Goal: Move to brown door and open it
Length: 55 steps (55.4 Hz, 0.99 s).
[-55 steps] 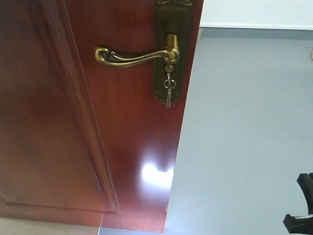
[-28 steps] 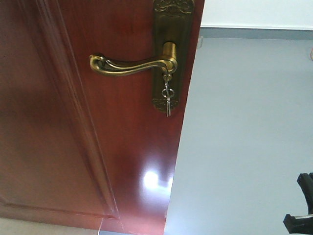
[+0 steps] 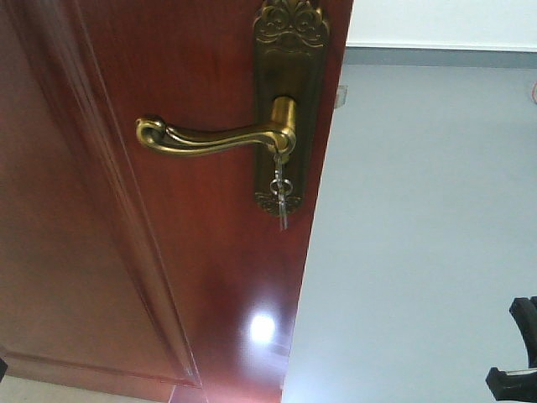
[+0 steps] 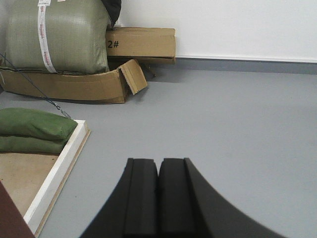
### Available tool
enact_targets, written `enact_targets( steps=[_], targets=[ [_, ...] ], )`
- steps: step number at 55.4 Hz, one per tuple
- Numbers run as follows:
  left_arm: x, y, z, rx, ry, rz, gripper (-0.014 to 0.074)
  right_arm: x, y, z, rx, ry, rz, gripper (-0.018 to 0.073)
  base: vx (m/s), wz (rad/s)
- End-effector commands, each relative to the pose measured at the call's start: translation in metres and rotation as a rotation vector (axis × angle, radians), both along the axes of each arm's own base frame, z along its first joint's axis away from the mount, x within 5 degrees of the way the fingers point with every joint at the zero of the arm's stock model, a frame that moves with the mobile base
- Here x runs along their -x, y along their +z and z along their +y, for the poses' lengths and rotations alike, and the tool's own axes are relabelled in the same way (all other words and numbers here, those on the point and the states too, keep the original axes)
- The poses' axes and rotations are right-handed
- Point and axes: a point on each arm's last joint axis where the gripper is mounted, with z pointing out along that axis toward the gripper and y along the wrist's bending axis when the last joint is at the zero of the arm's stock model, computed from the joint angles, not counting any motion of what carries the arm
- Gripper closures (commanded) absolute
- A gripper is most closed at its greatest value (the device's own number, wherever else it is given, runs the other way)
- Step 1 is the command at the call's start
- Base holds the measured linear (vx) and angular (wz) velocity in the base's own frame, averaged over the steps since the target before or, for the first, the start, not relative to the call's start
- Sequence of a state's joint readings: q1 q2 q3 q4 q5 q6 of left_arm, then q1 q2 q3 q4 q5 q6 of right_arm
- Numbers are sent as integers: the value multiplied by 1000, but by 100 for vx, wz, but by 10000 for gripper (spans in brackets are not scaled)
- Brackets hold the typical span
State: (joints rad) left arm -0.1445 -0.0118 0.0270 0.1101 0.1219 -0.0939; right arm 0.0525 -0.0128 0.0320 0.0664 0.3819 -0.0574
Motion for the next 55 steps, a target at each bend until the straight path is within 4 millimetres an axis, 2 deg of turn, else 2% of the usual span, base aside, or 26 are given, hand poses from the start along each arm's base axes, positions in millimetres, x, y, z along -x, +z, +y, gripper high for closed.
enact_targets(
  steps=[1, 21, 55],
  targets=[
    [3, 19, -1, 30, -17, -170, 421, -2, 6, 0, 7, -2, -80, 559, 0, 0],
    [3, 23, -1, 152, -22, -192, 421, -2, 6, 0, 7, -2, -80, 559, 0, 0],
    [3, 23, -1, 153, -22, -192, 421, -2, 6, 0, 7, -2, -80, 559, 0, 0]
  ],
)
